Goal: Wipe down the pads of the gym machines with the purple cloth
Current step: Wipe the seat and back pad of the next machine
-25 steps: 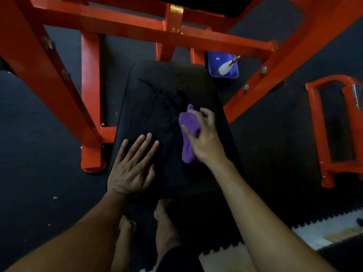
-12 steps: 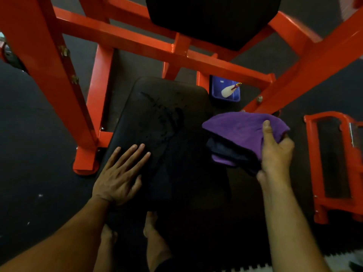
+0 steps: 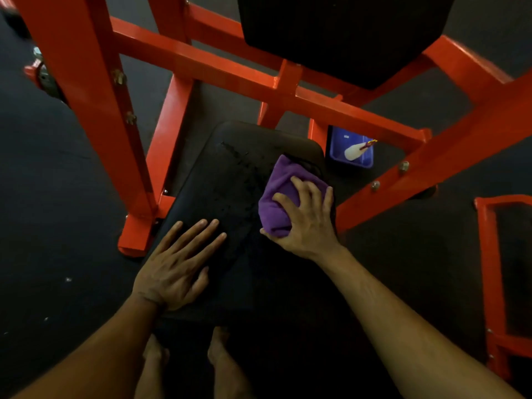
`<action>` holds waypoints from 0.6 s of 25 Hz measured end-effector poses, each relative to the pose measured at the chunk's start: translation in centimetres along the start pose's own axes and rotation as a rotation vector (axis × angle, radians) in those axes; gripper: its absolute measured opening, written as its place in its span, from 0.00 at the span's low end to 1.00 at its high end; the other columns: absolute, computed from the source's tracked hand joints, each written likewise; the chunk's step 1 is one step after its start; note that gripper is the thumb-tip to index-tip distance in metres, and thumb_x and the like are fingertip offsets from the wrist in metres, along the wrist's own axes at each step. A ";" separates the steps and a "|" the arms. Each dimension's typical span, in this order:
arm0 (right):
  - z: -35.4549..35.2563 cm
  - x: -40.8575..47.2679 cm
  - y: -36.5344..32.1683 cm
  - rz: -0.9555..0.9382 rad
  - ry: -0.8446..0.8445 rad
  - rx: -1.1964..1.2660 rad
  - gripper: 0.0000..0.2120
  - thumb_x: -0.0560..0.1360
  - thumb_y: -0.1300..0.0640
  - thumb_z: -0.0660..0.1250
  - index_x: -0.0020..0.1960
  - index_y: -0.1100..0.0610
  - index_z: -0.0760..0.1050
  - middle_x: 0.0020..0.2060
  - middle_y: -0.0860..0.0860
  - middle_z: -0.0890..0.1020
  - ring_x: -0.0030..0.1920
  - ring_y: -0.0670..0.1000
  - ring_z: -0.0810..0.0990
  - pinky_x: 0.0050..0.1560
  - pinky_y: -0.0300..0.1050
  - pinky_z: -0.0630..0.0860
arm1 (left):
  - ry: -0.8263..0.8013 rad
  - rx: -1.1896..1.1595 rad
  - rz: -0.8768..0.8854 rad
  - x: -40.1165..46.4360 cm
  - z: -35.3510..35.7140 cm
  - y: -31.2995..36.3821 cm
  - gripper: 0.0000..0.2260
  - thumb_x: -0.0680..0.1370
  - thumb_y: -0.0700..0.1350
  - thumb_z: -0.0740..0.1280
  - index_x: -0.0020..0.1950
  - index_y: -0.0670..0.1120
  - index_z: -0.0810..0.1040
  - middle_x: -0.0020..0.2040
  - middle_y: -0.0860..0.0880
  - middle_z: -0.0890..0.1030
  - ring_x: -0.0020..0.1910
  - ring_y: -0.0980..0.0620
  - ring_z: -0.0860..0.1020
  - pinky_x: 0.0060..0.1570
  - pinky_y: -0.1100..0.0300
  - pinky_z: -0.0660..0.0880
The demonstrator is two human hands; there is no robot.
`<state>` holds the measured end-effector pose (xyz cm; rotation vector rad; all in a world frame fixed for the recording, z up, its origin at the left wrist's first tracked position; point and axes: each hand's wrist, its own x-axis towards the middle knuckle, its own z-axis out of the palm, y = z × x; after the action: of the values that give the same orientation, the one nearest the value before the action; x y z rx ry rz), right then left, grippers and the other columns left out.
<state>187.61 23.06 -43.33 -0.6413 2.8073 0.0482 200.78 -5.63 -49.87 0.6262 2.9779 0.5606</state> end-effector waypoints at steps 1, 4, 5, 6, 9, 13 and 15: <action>0.6 0.3 0.2 -0.006 0.014 0.021 0.44 0.69 0.24 0.61 0.79 0.42 0.60 0.81 0.57 0.50 0.80 0.65 0.46 0.73 0.75 0.41 | 0.005 -0.001 -0.002 0.0 0.1 0.0 0.31 0.78 0.53 0.58 0.83 0.50 0.63 0.84 0.48 0.59 0.83 0.47 0.57 0.81 0.42 0.50; 1.1 2.8 0.0 -0.005 -0.023 -0.053 0.45 0.73 0.31 0.63 0.82 0.40 0.46 0.82 0.56 0.40 0.80 0.65 0.39 0.71 0.79 0.44 | 0.015 0.008 0.000 0.0 0.3 -0.2 0.31 0.78 0.53 0.58 0.83 0.50 0.63 0.84 0.47 0.59 0.83 0.47 0.56 0.81 0.42 0.50; 1.0 4.3 -0.1 0.014 -0.038 -0.068 0.44 0.74 0.34 0.65 0.82 0.41 0.47 0.82 0.56 0.42 0.81 0.65 0.42 0.71 0.79 0.47 | 0.011 0.010 0.002 0.0 0.4 -0.2 0.31 0.78 0.53 0.58 0.83 0.50 0.62 0.84 0.47 0.59 0.83 0.47 0.56 0.81 0.41 0.51; 0.7 6.2 0.1 0.035 -0.025 -0.066 0.43 0.75 0.37 0.66 0.82 0.43 0.48 0.82 0.56 0.46 0.81 0.64 0.46 0.72 0.78 0.51 | 0.006 0.012 0.005 -0.1 0.5 -0.2 0.32 0.78 0.53 0.58 0.83 0.50 0.62 0.84 0.47 0.58 0.83 0.46 0.56 0.81 0.41 0.51; -1.2 13.3 1.3 0.145 0.059 0.001 0.39 0.78 0.43 0.66 0.82 0.49 0.52 0.80 0.56 0.57 0.78 0.62 0.56 0.72 0.71 0.58 | -0.003 0.032 0.005 -0.2 0.6 -0.4 0.32 0.78 0.53 0.58 0.83 0.50 0.61 0.84 0.47 0.57 0.83 0.46 0.56 0.81 0.40 0.51; -2.0 15.7 2.1 0.214 0.095 0.053 0.36 0.77 0.45 0.68 0.80 0.51 0.57 0.76 0.54 0.65 0.74 0.59 0.65 0.71 0.64 0.63 | -0.006 0.043 0.012 0.0 0.3 -0.2 0.32 0.79 0.53 0.58 0.83 0.50 0.61 0.84 0.47 0.58 0.83 0.46 0.57 0.81 0.40 0.51; -1.0 9.9 0.9 0.136 0.158 0.086 0.38 0.73 0.50 0.71 0.79 0.52 0.61 0.74 0.53 0.68 0.72 0.59 0.68 0.68 0.64 0.65 | -0.014 0.035 0.009 0.0 0.1 -0.1 0.32 0.78 0.53 0.58 0.83 0.50 0.61 0.84 0.47 0.59 0.83 0.46 0.57 0.81 0.41 0.51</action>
<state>178.36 19.56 -44.99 -0.4519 2.9825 -0.1016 200.72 -5.69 -49.99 0.6433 2.9793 0.5036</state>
